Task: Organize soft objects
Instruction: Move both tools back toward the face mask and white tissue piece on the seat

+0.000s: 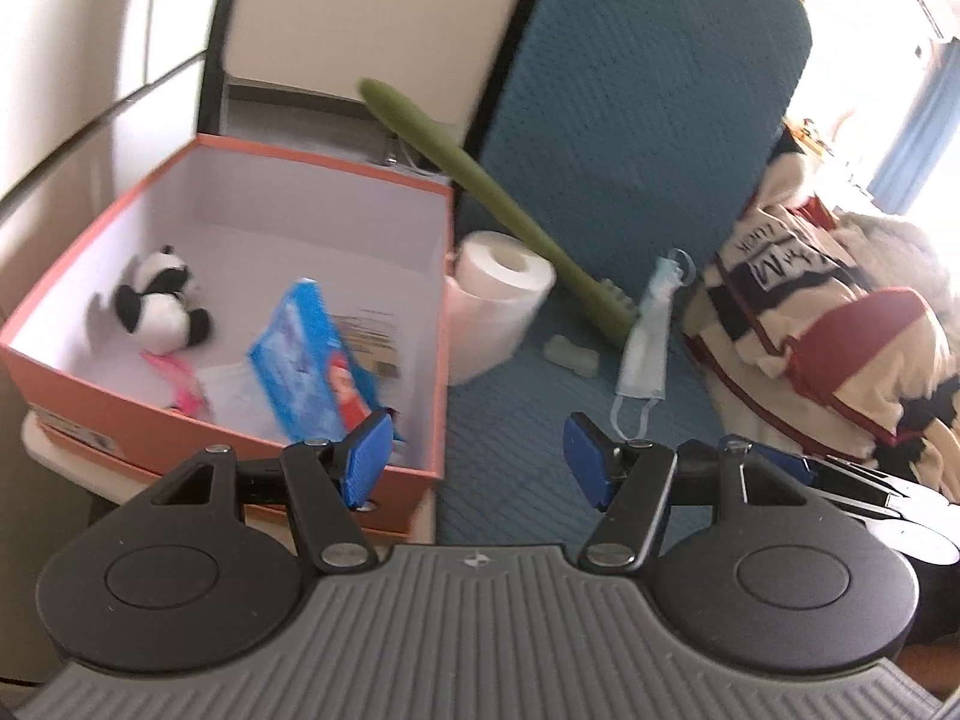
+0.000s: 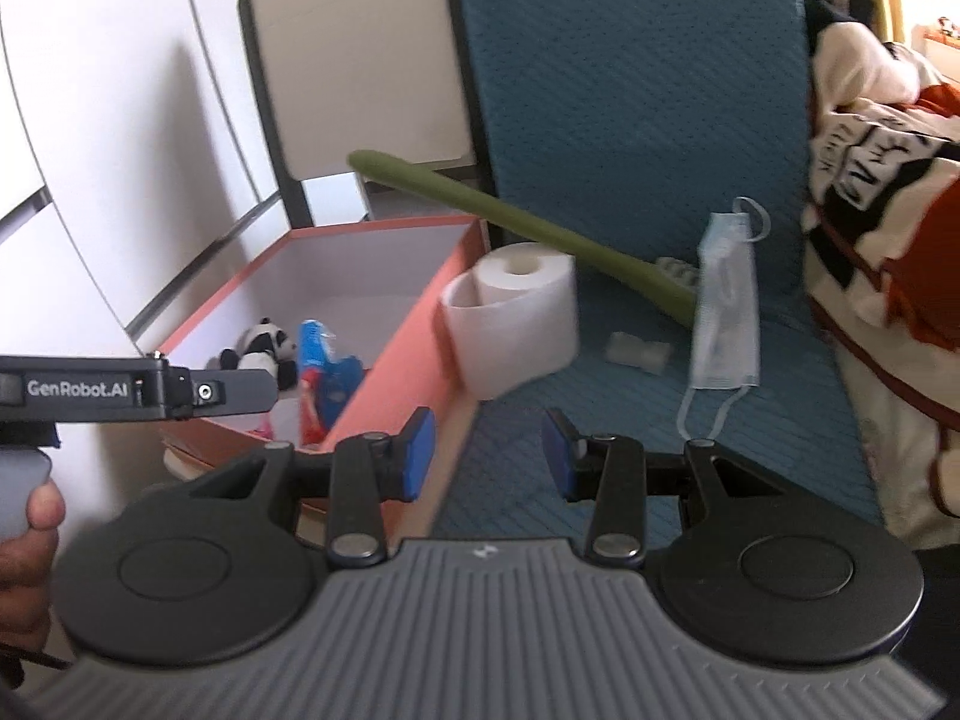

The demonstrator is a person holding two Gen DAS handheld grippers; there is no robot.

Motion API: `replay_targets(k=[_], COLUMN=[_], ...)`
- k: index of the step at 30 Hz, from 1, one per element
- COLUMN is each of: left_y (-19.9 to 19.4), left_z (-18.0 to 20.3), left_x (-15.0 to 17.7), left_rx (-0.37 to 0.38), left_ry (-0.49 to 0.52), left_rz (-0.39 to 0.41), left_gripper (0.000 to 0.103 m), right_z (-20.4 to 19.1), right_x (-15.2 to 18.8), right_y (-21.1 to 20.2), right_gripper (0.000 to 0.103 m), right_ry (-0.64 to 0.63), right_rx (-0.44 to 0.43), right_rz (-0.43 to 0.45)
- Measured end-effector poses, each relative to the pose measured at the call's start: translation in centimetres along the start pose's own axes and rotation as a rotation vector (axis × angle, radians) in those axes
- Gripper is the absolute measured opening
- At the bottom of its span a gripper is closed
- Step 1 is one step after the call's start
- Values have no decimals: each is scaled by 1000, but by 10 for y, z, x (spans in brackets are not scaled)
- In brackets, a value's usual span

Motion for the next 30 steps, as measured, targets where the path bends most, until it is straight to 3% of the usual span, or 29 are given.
replay_targets(k=[10,24,30], left_y=[19,46,50], left_z=[61,133,157], left_x=[6,17,22], left_rx=[91,149,173], left_ry=[74,137,172], left_rz=[-18,-45,-36], left_gripper=[69,69,75], right_z=[50,106,129], right_x=[4,12,18], right_y=[-28,-51,-55], right_gripper=[42,42,42], right_ry=[59,102,122], right_rx=[77,142,167], right_rz=[34,45,54])
Point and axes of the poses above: each gripper's, at about its wrist camera, not at the fingertips, and y roughly the way its jaws point, z to its right, x to its underside, the point moved 4 cm from there along y, roughly the way its jaws point, and after that the axes turned 13 degrees about y, right-handed, at the moved point
